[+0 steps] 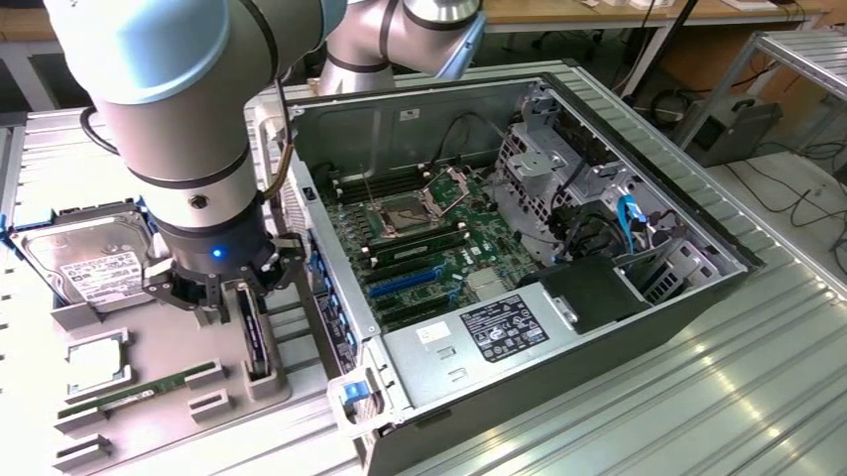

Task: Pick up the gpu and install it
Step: 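Pick up the gpu and move the gpu toward the slot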

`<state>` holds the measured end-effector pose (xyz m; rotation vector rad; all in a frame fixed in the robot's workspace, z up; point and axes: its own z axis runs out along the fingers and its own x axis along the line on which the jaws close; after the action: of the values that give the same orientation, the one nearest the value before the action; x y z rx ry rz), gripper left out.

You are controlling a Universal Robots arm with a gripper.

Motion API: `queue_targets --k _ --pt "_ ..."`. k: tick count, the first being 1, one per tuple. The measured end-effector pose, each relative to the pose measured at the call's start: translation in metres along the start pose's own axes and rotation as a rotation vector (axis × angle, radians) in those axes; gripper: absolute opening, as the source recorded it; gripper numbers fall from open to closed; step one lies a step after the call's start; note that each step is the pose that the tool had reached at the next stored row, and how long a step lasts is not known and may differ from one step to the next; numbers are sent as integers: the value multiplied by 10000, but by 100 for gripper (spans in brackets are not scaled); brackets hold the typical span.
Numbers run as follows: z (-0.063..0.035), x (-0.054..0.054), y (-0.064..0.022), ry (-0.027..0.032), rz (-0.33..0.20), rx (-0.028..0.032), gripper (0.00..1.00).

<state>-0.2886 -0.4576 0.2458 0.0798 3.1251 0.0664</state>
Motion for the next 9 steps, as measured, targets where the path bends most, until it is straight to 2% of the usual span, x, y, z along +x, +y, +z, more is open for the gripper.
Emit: queue_targets --k 3,5,9 --pt "1 0 1 -2 0 -1 41" --pt "1 0 1 0 0 -1 27" --pt "1 0 1 -1 0 -2 26"
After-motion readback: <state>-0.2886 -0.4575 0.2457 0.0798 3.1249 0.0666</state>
